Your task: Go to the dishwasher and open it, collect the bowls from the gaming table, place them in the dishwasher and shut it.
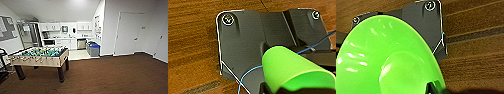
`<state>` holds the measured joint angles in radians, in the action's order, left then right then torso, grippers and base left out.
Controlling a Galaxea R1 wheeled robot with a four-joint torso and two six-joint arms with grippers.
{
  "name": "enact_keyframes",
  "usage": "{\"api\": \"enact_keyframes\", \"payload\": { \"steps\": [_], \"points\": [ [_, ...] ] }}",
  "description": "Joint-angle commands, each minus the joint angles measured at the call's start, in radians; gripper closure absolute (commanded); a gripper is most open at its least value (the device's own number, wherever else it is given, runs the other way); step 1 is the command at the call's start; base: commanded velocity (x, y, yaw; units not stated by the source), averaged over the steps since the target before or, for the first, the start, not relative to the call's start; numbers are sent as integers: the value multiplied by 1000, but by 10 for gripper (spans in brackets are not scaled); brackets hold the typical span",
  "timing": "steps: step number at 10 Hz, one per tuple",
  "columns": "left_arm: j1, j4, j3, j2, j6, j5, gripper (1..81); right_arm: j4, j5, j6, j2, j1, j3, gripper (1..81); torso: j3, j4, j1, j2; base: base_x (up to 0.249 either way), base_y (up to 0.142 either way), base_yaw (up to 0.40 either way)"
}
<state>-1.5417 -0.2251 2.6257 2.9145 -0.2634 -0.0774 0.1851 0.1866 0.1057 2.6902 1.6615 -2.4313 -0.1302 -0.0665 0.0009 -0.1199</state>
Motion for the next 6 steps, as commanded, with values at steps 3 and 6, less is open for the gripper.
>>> {"api": "enact_keyframes", "payload": {
  "steps": [3, 6],
  "points": [
    [48, 1, 0, -9, -4, 55, 811, 10, -45, 2, -25, -35, -1, 811, 0, 0, 0, 0, 152, 0, 0],
    [48, 3, 0, -7, -4, 54, 811, 10, -45, 0, -22, -33, -1, 811, 0, 0, 0, 0, 152, 0, 0]
  ]
}}
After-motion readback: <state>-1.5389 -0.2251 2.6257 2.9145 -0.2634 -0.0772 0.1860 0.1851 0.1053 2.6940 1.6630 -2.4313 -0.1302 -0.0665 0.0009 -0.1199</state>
